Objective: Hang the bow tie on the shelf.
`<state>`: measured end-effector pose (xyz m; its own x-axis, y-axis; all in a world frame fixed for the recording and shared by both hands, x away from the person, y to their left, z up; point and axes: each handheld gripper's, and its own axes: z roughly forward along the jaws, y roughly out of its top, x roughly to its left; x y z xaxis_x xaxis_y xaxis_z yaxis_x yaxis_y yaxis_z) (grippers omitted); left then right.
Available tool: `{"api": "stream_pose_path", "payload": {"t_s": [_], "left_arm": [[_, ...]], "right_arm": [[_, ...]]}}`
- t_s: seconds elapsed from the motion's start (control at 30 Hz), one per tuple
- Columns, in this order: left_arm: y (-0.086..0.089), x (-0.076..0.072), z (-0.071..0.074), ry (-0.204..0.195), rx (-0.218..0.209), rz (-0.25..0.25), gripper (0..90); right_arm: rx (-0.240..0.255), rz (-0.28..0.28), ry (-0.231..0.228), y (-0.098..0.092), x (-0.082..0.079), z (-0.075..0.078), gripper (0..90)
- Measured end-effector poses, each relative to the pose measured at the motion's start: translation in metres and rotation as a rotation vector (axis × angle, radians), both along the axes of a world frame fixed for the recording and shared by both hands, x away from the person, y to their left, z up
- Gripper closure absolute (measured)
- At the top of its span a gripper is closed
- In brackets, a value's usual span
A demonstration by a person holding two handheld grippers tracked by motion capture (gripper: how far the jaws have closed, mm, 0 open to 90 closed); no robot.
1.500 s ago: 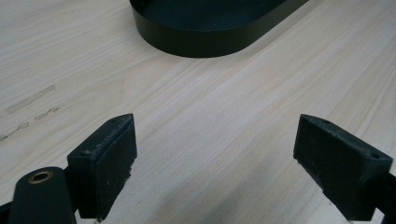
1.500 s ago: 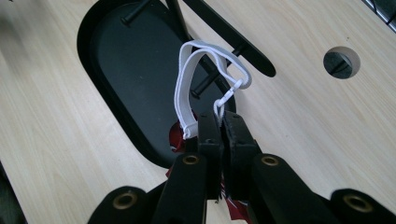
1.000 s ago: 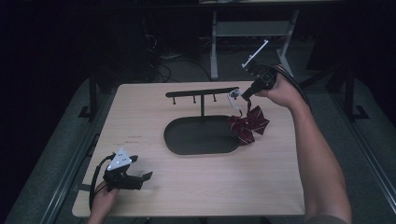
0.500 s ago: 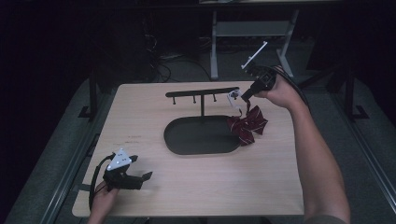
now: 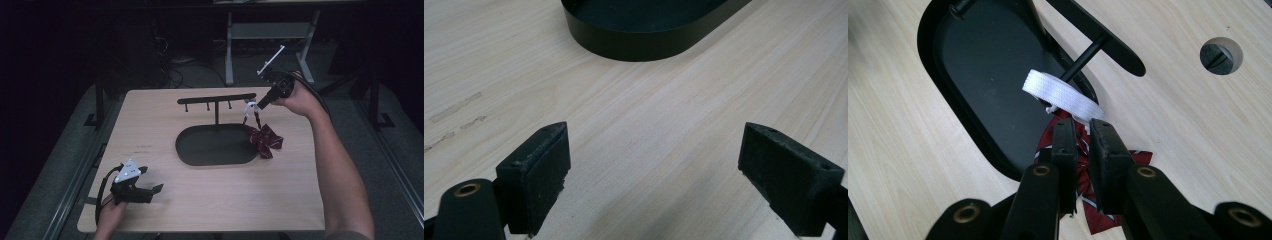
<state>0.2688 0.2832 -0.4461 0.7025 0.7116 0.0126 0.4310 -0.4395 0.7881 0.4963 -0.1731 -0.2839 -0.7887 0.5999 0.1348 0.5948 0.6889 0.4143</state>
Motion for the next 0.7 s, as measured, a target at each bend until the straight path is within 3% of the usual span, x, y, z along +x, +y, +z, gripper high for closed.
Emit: {"api": "stream_pose_path", "payload": {"t_s": [0.7], "left_arm": [[0.0,0.0,0.0,0.006,0.002,0.002,13.0]], "right_arm": [[0.05,0.008,0.021,-0.018,-0.011,-0.013,75.5]]}}
